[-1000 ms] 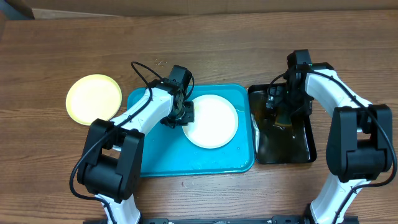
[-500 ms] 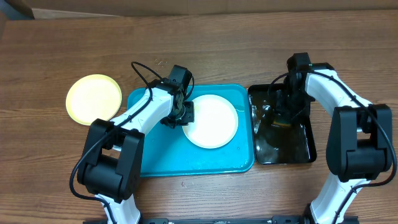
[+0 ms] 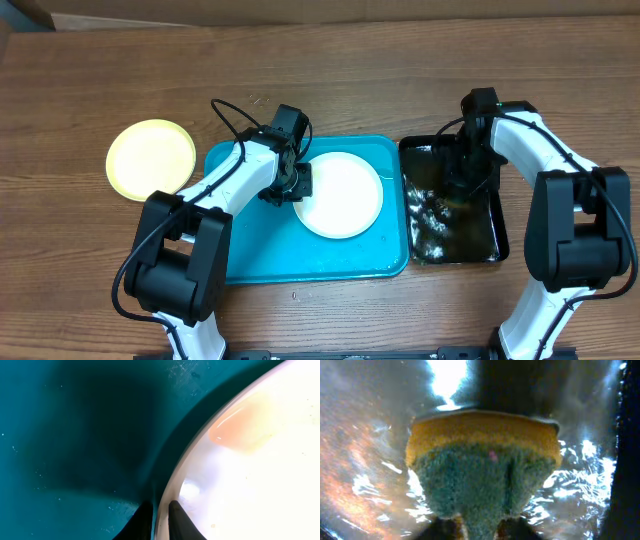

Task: Clean dirty plates on tray and stack at the side
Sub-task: 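Rub the sponge in the black tray's water and release it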

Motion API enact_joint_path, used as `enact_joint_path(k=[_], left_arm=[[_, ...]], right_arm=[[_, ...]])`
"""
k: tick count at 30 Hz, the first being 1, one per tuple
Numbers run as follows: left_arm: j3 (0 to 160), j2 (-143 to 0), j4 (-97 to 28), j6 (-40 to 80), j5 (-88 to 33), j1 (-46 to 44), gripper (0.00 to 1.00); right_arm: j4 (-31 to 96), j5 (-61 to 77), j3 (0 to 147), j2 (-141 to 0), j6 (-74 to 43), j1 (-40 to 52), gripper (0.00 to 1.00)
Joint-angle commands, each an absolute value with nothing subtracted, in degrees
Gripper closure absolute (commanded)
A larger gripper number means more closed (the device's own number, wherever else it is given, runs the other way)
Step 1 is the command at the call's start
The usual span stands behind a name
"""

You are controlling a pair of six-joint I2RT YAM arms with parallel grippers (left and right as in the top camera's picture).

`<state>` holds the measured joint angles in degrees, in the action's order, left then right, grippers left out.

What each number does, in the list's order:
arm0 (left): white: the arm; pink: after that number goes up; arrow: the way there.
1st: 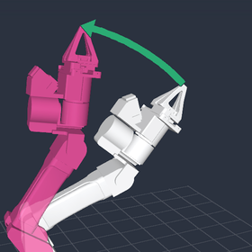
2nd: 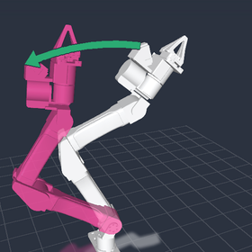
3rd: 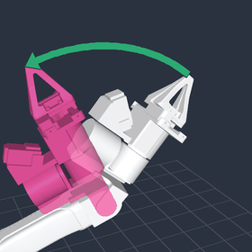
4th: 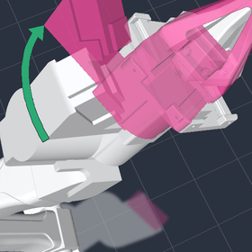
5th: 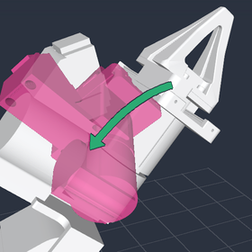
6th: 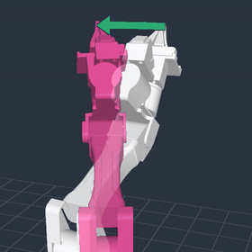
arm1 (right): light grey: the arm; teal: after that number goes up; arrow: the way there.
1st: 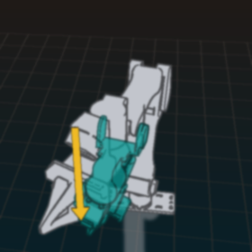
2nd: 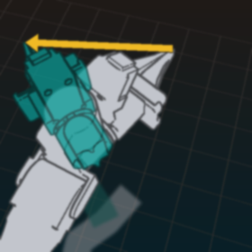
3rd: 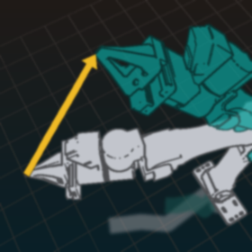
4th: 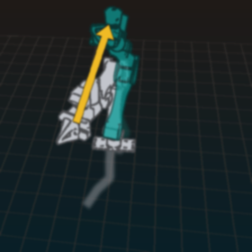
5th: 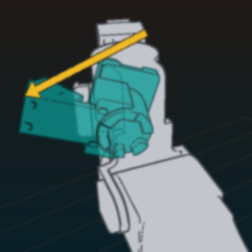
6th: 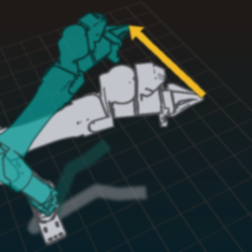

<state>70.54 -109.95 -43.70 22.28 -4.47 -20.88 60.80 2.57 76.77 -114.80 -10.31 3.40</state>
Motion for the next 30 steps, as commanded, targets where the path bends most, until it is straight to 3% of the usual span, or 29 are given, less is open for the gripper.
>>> enact_joint_path(k=[1,2,3,4,5,6,7,8,9,10,11,13,14,15,16,17,19,20,21,22,23,28,30], left_arm=[[70.89,-110.74,-43.68,21.63,-4.49,-20.88,0.85],[70.89,-110.74,-43.68,21.63,-4.49,-20.91,0.85],[70.89,-110.74,-43.66,21.63,-4.49,-20.88,0.85],[70.89,-110.74,-43.66,21.63,-4.47,-20.91,0.85],[70.89,-110.74,-43.66,21.63,-4.47,-20.91,0.85],[70.89,-110.74,-43.66,21.63,-4.49,-20.91,0.85],[70.89,-110.74,-43.66,21.63,-4.49,-20.91,0.85],[70.89,-110.74,-43.66,21.65,-4.49,-20.91,0.85],[70.89,-110.74,-43.66,21.65,-4.49,-20.88,0.85],[70.89,-110.74,-43.64,21.65,-4.49,-20.91,0.85],[70.89,-110.74,-43.64,21.65,-4.49,-20.91,0.85],[70.89,-110.74,-43.64,21.65,-4.49,-20.91,0.85],[70.89,-110.74,-43.64,21.65,-4.49,-20.91,0.85],[70.89,-110.74,-43.66,21.65,-4.49,-20.91,0.85],[70.89,-110.74,-43.66,21.63,-4.49,-20.91,0.85],[70.89,-110.74,-43.66,21.65,-4.49,-20.91,0.85],[70.89,-110.74,-43.66,21.63,-4.49,-20.91,0.85],[70.89,-110.74,-43.66,21.63,-4.49,-20.91,0.85],[70.89,-110.74,-43.66,21.63,-4.49,-20.88,0.85],[70.89,-110.74,-43.66,21.63,-4.49,-20.91,0.83],[70.89,-110.74,-43.66,21.63,-4.49,-20.91,0.8],[70.89,-110.74,-43.68,21.63,-4.49,-20.91,0.76],[70.89,-110.74,-43.68,21.63,-4.49,-20.91,0.76]], right_arm=[[61.01,2.68,76.49,-115.09,-10.07,3.31,0.74],[61.06,2.68,76.49,-115.09,-10.07,3.31,0.94],[61.3,2.68,76.49,-115.09,-10.07,3.31,0.89],[61.3,2.68,76.49,-115.09,-10.07,3.31,0.49],[61.32,2.7,76.49,-115.09,-10.09,3.31,0.41],[61.43,2.7,76.44,-115.09,-10.07,3.31,0.49],[61.67,2.68,76.44,-115.09,-10.07,3.31,0.78],[61.8,2.68,76.44,-115.09,-10.07,3.31,0.88],[62.04,2.68,76.44,-115.09,-10.07,3.31,0.88],[62.24,2.68,76.44,-115.09,-10.07,3.31,0.52],[62.33,2.68,76.44,-115.09,-10.09,3.31,0.37],[63.22,2.7,76.44,-115.09,-10.07,3.31,0.79],[63.48,2.7,76.44,-115.09,-10.07,3.31,0.81],[63.72,2.68,76.44,-115.09,-10.07,3.31,0.71],[63.77,2.68,76.44,-115.09,-10.09,3.31,0.39],[63.75,2.7,76.44,-115.09,-10.09,3.31,0.35],[63.61,2.68,76.44,-115.09,-10.07,3.31,0.75],[63.13,2.66,76.44,-115.09,-10.07,3.29,0.77],[62.41,2.63,76.44,-115.09,-10.07,3.29,0.67],[61.36,2.63,76.44,-115.09,-10.07,3.29,0.34],[60.34,2.66,76.44,-115.09,-10.07,3.29,0.27],[55.72,2.68,76.44,-115.09,-10.17,3.29,0.27],[55.35,2.7,76.47,-115.09,-10.5,3.29,0.19]])
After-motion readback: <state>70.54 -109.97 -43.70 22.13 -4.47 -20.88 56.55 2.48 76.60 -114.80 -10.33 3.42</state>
